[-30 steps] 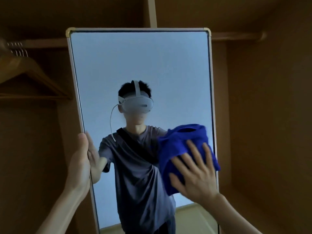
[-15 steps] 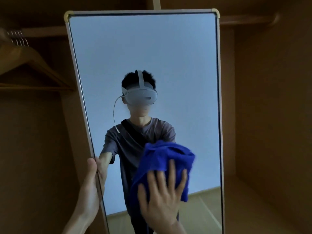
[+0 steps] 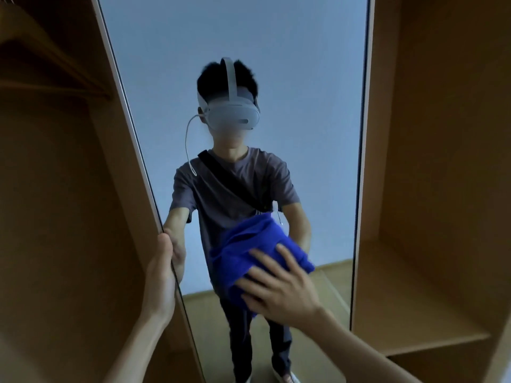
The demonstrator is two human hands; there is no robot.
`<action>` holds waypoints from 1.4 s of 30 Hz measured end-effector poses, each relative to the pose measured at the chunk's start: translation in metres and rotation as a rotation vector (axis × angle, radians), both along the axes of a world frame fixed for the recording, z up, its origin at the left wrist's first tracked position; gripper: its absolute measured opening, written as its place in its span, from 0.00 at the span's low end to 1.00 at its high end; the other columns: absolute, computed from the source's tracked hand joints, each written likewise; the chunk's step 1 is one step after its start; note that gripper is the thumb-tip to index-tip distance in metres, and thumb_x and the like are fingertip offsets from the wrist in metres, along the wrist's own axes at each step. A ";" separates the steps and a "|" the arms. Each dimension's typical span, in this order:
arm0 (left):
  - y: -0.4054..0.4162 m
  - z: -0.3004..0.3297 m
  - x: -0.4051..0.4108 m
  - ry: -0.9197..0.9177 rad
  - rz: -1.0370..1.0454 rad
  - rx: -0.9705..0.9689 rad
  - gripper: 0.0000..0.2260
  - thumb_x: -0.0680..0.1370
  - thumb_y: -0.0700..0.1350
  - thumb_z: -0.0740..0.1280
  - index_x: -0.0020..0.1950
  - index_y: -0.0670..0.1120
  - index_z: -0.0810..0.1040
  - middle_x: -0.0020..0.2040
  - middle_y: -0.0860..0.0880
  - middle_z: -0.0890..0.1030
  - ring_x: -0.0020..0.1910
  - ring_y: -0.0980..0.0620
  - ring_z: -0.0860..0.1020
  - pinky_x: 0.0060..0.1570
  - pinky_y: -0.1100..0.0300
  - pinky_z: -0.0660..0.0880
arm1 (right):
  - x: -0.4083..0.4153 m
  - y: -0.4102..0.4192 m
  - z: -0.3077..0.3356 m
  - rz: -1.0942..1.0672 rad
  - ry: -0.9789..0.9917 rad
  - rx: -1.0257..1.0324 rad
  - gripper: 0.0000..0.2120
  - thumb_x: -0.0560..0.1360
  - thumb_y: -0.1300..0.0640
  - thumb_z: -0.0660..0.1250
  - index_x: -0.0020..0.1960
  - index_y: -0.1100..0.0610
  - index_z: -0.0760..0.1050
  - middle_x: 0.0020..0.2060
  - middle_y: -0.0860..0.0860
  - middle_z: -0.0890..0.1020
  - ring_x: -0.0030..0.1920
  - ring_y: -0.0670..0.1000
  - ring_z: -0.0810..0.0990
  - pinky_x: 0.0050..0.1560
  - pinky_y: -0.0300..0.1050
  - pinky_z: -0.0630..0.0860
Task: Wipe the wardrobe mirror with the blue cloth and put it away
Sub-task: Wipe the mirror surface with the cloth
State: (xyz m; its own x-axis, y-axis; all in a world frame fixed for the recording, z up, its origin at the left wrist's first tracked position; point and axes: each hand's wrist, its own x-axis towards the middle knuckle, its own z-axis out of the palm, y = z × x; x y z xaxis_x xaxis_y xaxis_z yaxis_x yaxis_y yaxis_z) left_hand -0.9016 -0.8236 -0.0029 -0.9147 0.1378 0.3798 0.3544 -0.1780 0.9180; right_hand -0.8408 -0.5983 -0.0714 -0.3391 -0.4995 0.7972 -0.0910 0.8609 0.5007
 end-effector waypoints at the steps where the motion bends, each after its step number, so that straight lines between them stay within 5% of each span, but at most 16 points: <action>1: 0.000 -0.001 0.001 0.014 0.017 -0.022 0.48 0.68 0.79 0.57 0.71 0.41 0.69 0.71 0.43 0.73 0.72 0.51 0.69 0.75 0.46 0.60 | 0.006 0.015 0.000 -0.010 0.025 -0.064 0.13 0.76 0.43 0.71 0.59 0.43 0.78 0.59 0.44 0.80 0.73 0.53 0.72 0.78 0.59 0.58; 4: 0.004 -0.004 0.003 0.018 0.075 -0.062 0.45 0.71 0.78 0.54 0.70 0.42 0.72 0.70 0.47 0.75 0.70 0.56 0.70 0.74 0.50 0.62 | 0.026 0.058 0.005 -0.081 0.095 -0.224 0.13 0.74 0.42 0.74 0.53 0.48 0.80 0.52 0.52 0.86 0.67 0.57 0.76 0.72 0.62 0.65; 7: 0.009 -0.002 0.004 0.004 0.070 -0.031 0.24 0.77 0.66 0.53 0.58 0.51 0.76 0.47 0.64 0.81 0.49 0.74 0.76 0.60 0.67 0.69 | 0.042 0.092 0.020 -0.125 0.152 -0.371 0.20 0.75 0.38 0.71 0.57 0.53 0.79 0.56 0.57 0.83 0.66 0.61 0.75 0.69 0.65 0.65; 9: 0.010 -0.001 0.005 0.031 0.084 -0.055 0.24 0.79 0.63 0.51 0.50 0.44 0.74 0.42 0.57 0.77 0.41 0.71 0.75 0.51 0.74 0.69 | 0.044 0.097 0.023 -0.066 0.174 -0.513 0.22 0.78 0.38 0.65 0.59 0.56 0.75 0.59 0.58 0.78 0.67 0.64 0.73 0.69 0.68 0.65; 12: 0.007 -0.005 0.001 0.086 0.097 -0.045 0.28 0.82 0.63 0.49 0.44 0.38 0.68 0.41 0.41 0.69 0.42 0.56 0.71 0.50 0.66 0.67 | 0.027 0.070 0.017 0.045 0.235 -0.759 0.17 0.84 0.45 0.56 0.59 0.57 0.74 0.60 0.60 0.74 0.69 0.67 0.69 0.70 0.76 0.60; 14: 0.005 -0.006 -0.001 0.093 0.088 -0.069 0.30 0.81 0.64 0.49 0.43 0.36 0.65 0.41 0.40 0.66 0.43 0.51 0.66 0.47 0.64 0.66 | 0.009 0.038 0.011 0.016 0.292 -0.814 0.12 0.84 0.49 0.58 0.58 0.56 0.75 0.60 0.58 0.72 0.70 0.66 0.68 0.72 0.77 0.56; 18: 0.004 -0.001 0.001 0.045 0.077 -0.070 0.25 0.79 0.67 0.51 0.38 0.48 0.68 0.38 0.51 0.66 0.37 0.59 0.64 0.41 0.65 0.61 | -0.016 -0.029 -0.015 0.093 0.192 -0.578 0.11 0.78 0.58 0.67 0.59 0.51 0.79 0.55 0.54 0.73 0.69 0.64 0.70 0.78 0.68 0.49; 21: 0.002 0.000 -0.002 0.049 0.051 -0.088 0.32 0.78 0.70 0.52 0.41 0.39 0.67 0.39 0.43 0.63 0.37 0.48 0.59 0.40 0.61 0.60 | -0.025 -0.075 -0.062 0.108 -0.087 -0.200 0.19 0.73 0.60 0.71 0.63 0.47 0.83 0.61 0.48 0.80 0.72 0.59 0.70 0.81 0.63 0.48; 23: 0.002 -0.001 -0.003 0.043 0.068 -0.135 0.30 0.80 0.67 0.50 0.40 0.40 0.68 0.38 0.42 0.67 0.36 0.47 0.66 0.43 0.63 0.65 | -0.024 -0.092 -0.091 0.044 -0.268 0.037 0.21 0.76 0.61 0.66 0.66 0.46 0.80 0.64 0.45 0.81 0.75 0.56 0.67 0.82 0.62 0.44; 25: 0.005 -0.003 -0.006 0.044 0.110 -0.153 0.20 0.83 0.60 0.48 0.42 0.51 0.71 0.39 0.55 0.74 0.39 0.66 0.75 0.47 0.74 0.69 | -0.022 -0.094 -0.107 -0.030 -0.350 0.239 0.24 0.78 0.62 0.58 0.70 0.46 0.77 0.67 0.43 0.79 0.77 0.54 0.65 0.81 0.62 0.39; 27: 0.009 -0.005 -0.011 0.079 0.154 -0.149 0.17 0.84 0.57 0.48 0.43 0.55 0.71 0.38 0.60 0.76 0.39 0.73 0.75 0.49 0.77 0.69 | -0.019 -0.086 -0.107 -0.062 -0.418 0.339 0.24 0.77 0.58 0.58 0.71 0.45 0.76 0.68 0.43 0.77 0.78 0.53 0.64 0.81 0.61 0.38; 32: 0.018 -0.007 -0.015 0.076 0.164 -0.065 0.17 0.86 0.54 0.48 0.41 0.57 0.70 0.32 0.68 0.78 0.38 0.73 0.75 0.48 0.76 0.69 | -0.006 -0.030 -0.101 -0.029 -0.344 0.238 0.25 0.76 0.56 0.61 0.73 0.45 0.73 0.68 0.44 0.78 0.76 0.54 0.64 0.82 0.59 0.40; 38: 0.016 -0.014 -0.015 0.104 0.101 -0.006 0.21 0.86 0.53 0.47 0.50 0.39 0.71 0.41 0.43 0.69 0.35 0.66 0.73 0.41 0.78 0.68 | 0.032 0.073 -0.095 -0.236 -0.134 -0.094 0.09 0.77 0.51 0.68 0.56 0.44 0.81 0.51 0.49 0.83 0.67 0.59 0.73 0.76 0.65 0.56; 42: 0.016 -0.013 -0.012 0.107 0.100 -0.025 0.21 0.86 0.52 0.46 0.46 0.40 0.70 0.38 0.46 0.68 0.34 0.65 0.72 0.41 0.78 0.68 | 0.045 0.113 -0.090 -0.318 0.023 -0.277 0.07 0.81 0.49 0.65 0.57 0.49 0.78 0.53 0.54 0.75 0.65 0.66 0.73 0.69 0.72 0.64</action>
